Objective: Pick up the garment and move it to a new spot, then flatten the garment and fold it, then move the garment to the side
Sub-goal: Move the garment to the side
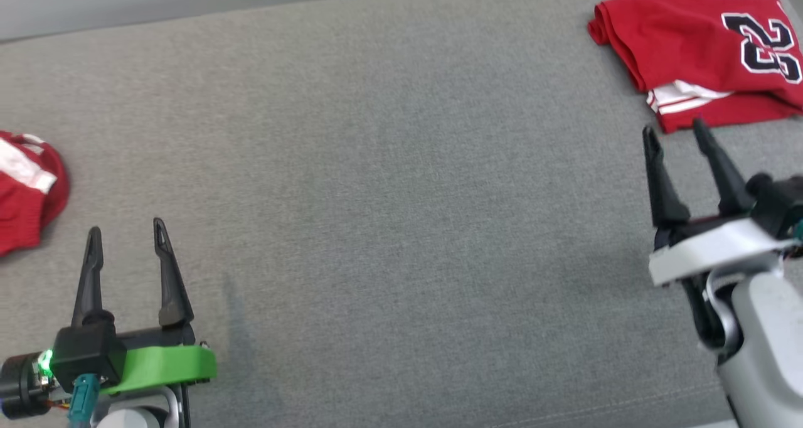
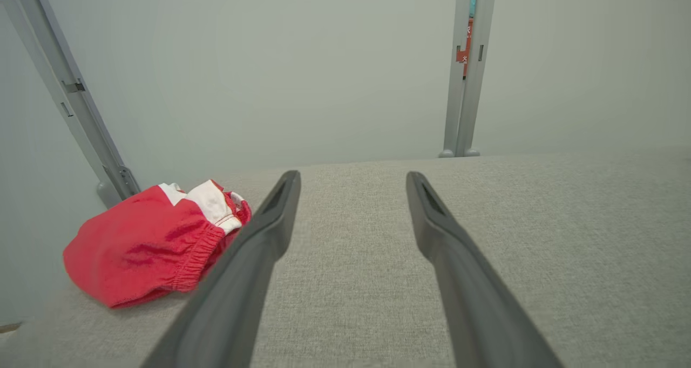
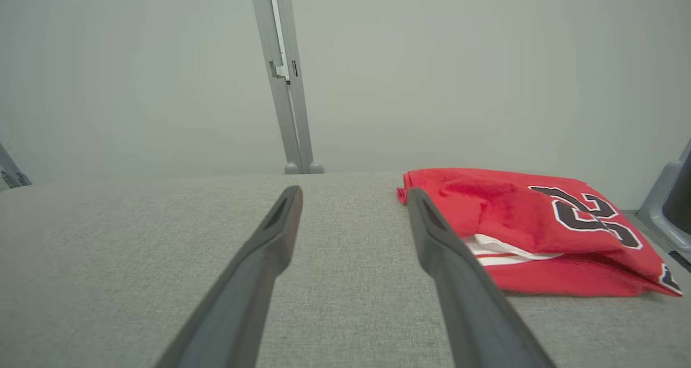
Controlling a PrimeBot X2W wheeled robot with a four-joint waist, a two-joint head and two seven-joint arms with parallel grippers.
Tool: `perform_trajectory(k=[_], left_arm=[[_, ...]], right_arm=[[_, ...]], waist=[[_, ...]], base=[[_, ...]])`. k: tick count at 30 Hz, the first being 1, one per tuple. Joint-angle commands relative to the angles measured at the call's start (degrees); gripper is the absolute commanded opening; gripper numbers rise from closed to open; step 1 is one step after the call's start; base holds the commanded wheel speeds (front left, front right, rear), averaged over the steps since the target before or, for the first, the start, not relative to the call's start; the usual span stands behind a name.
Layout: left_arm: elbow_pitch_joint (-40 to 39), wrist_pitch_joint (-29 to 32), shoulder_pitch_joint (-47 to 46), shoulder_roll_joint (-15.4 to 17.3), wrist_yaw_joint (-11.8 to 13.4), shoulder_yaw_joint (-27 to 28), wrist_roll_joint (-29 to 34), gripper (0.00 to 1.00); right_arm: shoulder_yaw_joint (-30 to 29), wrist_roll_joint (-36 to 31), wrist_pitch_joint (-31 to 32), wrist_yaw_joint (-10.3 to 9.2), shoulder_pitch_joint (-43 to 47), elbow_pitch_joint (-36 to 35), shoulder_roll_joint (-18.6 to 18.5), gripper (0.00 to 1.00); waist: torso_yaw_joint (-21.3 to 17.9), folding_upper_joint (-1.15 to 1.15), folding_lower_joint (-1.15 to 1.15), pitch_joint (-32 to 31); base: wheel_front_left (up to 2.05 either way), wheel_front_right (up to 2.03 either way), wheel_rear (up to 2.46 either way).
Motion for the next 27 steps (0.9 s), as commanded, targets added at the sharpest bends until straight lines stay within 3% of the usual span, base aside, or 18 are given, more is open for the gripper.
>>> perform_trajectory(k=[1, 11, 27], left_arm=[[0.76, 0.0, 1.3, -0.14, -0.56, 0.41, 0.09, 1.0], [4.23, 0.01, 2.61, -1.3, -2.32, 1.83, 0.46, 1.0], [5.41, 0.01, 3.13, -1.35, -2.78, 2.44, 2.69, 1.0]], right_arm=[[-0.46, -0.42, -0.01, -0.06, 2.49, -0.67, 0.98, 1.0], [-3.25, -3.77, -0.01, -0.06, 11.68, -2.55, 7.07, 1.0], [-6.49, -9.23, -0.01, -0.06, 16.7, -4.78, 12.06, 1.0]], waist=[[3.45, 0.0, 0.0, -4.19], [6.35, 0.0, 0.0, -7.33], [6.35, 0.0, 0.0, -8.47]], base=[[0.0, 0.0, 0.0], [0.0, 0.0, 0.0], [0.0, 0.0, 0.0]])
